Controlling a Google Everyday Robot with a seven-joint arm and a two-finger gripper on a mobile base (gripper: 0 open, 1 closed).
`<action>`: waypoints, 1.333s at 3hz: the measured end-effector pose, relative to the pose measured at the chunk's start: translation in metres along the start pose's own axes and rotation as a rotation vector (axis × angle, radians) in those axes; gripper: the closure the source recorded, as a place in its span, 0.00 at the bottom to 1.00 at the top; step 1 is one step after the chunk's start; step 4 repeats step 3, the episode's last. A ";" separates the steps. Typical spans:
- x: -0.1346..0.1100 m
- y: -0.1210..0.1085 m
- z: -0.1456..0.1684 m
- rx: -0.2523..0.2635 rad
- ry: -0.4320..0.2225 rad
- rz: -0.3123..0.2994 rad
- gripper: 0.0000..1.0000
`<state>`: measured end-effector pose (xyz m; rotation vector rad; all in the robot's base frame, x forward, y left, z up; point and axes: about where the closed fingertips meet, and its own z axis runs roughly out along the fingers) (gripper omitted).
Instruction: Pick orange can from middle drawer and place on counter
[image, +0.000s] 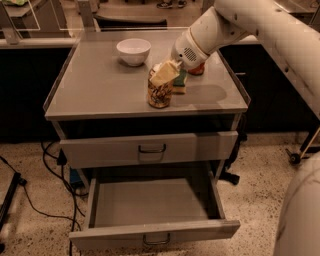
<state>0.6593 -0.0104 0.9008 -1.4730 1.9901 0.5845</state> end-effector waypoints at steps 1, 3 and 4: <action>0.000 0.000 0.000 0.000 0.000 0.000 0.20; 0.000 0.000 0.000 0.000 0.000 0.000 0.00; 0.000 0.000 0.000 0.000 0.000 0.000 0.00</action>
Offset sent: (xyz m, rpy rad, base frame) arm 0.0000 0.0000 0.0000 0.0000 0.0000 0.0000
